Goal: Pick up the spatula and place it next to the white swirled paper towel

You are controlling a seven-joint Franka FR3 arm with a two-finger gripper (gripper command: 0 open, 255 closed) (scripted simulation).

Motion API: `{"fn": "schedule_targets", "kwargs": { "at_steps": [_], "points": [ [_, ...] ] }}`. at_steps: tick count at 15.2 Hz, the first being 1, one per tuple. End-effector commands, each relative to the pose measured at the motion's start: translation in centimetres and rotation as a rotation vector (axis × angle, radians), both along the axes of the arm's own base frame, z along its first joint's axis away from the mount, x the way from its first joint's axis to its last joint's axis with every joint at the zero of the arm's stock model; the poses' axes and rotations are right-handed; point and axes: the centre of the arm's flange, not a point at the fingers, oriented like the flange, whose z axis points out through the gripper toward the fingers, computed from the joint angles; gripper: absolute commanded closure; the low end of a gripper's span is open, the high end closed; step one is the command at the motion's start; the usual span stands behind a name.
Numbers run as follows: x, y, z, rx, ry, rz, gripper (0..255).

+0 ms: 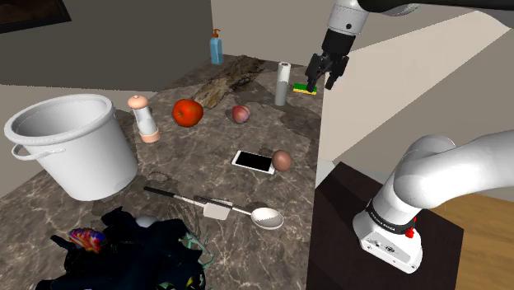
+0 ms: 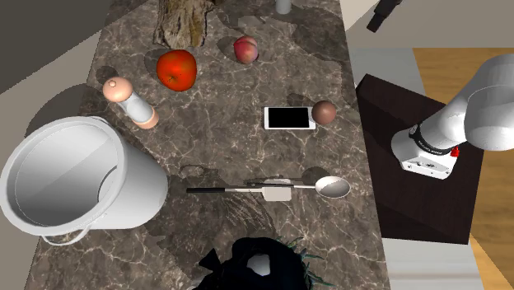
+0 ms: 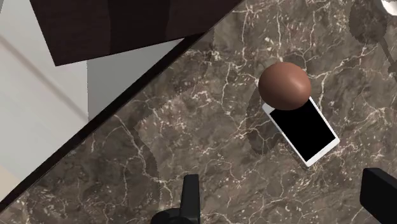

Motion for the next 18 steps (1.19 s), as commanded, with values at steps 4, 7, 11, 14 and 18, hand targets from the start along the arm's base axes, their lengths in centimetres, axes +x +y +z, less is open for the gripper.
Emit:
{"fn": "schedule_targets", "kwargs": {
  "at_steps": [4, 7, 11, 14, 18],
  "points": [
    [2.1, 3.2, -1.4, -0.012, -0.003, 0.049, 0],
    [4.0, 6.5, -2.9, -0.024, -0.006, 0.097, 0],
    [6.2, 11.0, -4.9, -0.040, -0.011, 0.162, 0],
    [7.8, 14.5, -6.5, -0.052, -0.014, 0.211, 0],
    [9.5, 19.2, -8.6, -0.068, -0.018, 0.276, 0]
  ]
}}
